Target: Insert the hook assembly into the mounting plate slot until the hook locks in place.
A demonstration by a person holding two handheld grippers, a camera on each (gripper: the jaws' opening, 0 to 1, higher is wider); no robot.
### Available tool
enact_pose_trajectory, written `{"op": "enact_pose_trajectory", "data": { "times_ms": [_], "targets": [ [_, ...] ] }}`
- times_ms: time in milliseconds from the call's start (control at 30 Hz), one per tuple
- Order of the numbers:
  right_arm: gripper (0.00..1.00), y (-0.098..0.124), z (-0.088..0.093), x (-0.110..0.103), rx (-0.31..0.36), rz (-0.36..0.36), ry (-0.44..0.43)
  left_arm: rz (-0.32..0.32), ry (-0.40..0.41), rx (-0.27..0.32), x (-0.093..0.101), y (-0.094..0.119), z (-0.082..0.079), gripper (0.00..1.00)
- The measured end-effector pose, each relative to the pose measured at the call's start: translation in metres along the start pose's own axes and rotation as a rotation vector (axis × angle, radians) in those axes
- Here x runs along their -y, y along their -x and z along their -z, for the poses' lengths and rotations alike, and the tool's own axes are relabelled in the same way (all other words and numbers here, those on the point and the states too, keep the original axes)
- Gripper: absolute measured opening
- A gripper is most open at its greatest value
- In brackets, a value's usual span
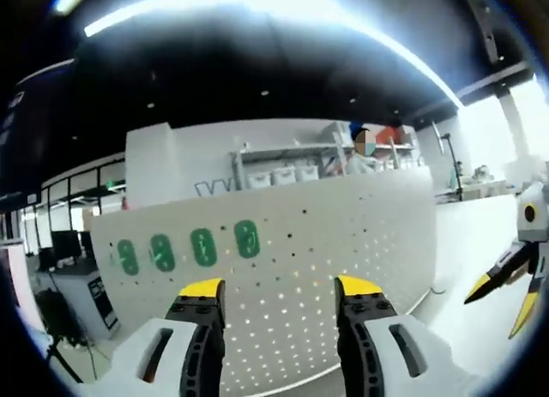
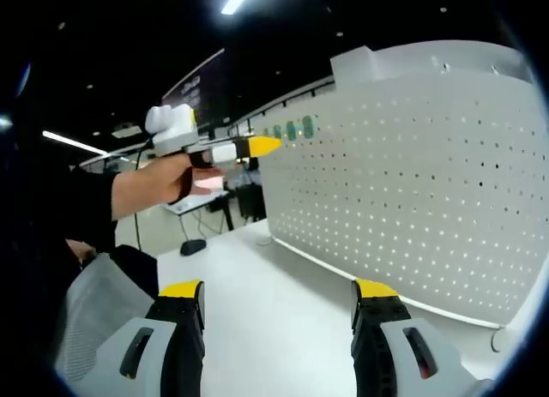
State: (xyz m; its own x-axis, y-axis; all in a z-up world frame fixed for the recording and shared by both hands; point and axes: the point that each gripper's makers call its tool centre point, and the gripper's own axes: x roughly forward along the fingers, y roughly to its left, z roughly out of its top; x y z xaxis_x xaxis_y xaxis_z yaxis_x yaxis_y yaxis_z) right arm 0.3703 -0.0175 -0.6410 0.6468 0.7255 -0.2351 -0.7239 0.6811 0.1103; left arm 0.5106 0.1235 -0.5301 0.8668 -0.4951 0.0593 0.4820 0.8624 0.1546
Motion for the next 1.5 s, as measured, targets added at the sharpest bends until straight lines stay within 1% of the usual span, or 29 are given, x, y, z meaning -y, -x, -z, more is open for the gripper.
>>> {"op": "enact_pose_trajectory", "data": {
  "times_ms": [67,233,367,433,467,567,733,833,1033,1067,1133,1267,1300,1500],
  "targets": [
    [0.71,0.001,0.000,0.000,0.001,-0.001,0.003,0.014,-0.004,-0.001,0.003,0.007,0.001,0.55],
    [0.71,0.003,0.000,0.000,0.000,0.001,0.001,0.040,0.030,-0.008,0.006,0.025,0.006,0.59],
    [0.71,0.004,-0.001,-0.001,-0.001,0.001,0.004,0.054,0.058,-0.024,0.007,0.039,0.013,0.62],
    [0.71,0.005,-0.002,-0.002,0.000,0.002,0.005,0.068,0.075,-0.035,0.008,0.047,0.020,0.64],
    [0.71,0.005,-0.002,-0.002,0.001,0.003,0.005,0.069,0.079,-0.047,0.008,0.053,0.025,0.64],
    [0.71,0.007,-0.002,-0.002,0.002,0.006,0.007,0.079,0.084,-0.062,0.010,0.066,0.035,0.64],
    [0.72,0.009,-0.002,-0.002,0.006,0.013,0.006,0.088,0.111,-0.087,0.009,0.089,0.049,0.66],
    [0.72,0.009,-0.003,-0.003,0.008,0.017,0.010,0.098,0.132,-0.118,0.008,0.105,0.059,0.69],
    [0.73,0.010,-0.005,-0.002,0.015,0.025,0.013,0.117,0.180,-0.157,0.010,0.132,0.071,0.72],
    [0.73,0.009,-0.006,-0.003,0.016,0.024,0.013,0.123,0.196,-0.174,0.011,0.137,0.076,0.73],
    [0.74,0.009,-0.007,-0.005,0.019,0.025,0.016,0.135,0.206,-0.186,0.015,0.146,0.081,0.73],
    [0.74,0.009,-0.007,-0.009,0.021,0.021,0.021,0.153,0.216,-0.206,0.020,0.159,0.088,0.73],
    [0.75,0.010,-0.007,-0.009,0.022,0.021,0.020,0.166,0.224,-0.210,0.022,0.163,0.089,0.73],
    [0.75,0.018,-0.006,-0.013,0.033,0.032,0.011,0.161,0.214,-0.220,0.026,0.181,0.098,0.75]
  ]
}}
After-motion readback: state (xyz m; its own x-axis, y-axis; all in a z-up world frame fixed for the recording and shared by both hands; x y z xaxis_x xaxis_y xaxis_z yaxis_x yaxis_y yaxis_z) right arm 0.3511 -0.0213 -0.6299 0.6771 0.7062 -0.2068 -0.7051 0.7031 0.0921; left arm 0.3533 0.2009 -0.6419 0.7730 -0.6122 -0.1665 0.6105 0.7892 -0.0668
